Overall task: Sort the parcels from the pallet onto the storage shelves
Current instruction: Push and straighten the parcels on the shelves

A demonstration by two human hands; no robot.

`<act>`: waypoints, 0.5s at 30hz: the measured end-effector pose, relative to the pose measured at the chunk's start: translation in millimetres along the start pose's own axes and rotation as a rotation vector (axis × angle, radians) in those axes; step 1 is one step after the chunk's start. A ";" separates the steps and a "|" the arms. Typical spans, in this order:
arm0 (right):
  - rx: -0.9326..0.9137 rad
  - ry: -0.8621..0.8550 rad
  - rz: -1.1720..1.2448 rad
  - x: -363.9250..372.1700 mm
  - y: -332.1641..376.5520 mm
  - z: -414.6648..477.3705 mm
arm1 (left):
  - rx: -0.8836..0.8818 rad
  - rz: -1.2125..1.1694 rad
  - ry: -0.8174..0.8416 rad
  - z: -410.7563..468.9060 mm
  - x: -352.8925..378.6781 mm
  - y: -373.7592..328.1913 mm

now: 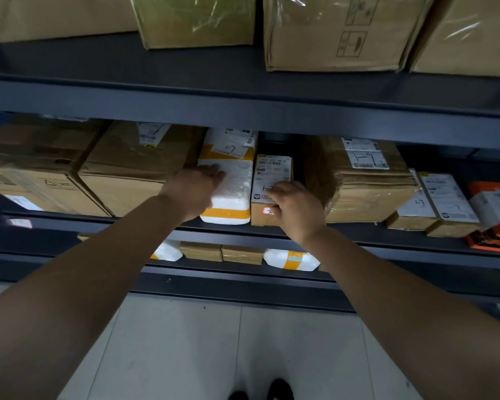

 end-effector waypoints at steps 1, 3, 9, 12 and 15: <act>0.000 0.000 0.000 0.7 0.8 0.2 | 0.004 0.004 -0.002 -0.3 0.4 -0.2; 0.001 -0.003 0.005 1.7 1.0 -0.4 | 0.012 0.010 -0.010 -1.0 0.1 -0.7; 0.004 0.017 -0.018 -0.1 2.7 -3.1 | 0.025 0.010 -0.014 -3.2 -2.4 -2.7; -0.013 0.007 -0.073 -11.9 0.9 -6.3 | 0.026 -0.026 0.003 -1.2 -5.5 -3.9; 0.029 -0.073 -0.109 -39.5 -17.2 -11.7 | 0.025 -0.055 -0.034 5.2 -17.5 -13.2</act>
Point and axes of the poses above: each hand's wrist, its own z-axis towards the middle knuckle, its own x-axis out of the palm, y = z × x, the point moved 4 cm from there along z, towards the middle knuckle, and after that the axes turned 2 degrees about y, right-handed, at the moved point
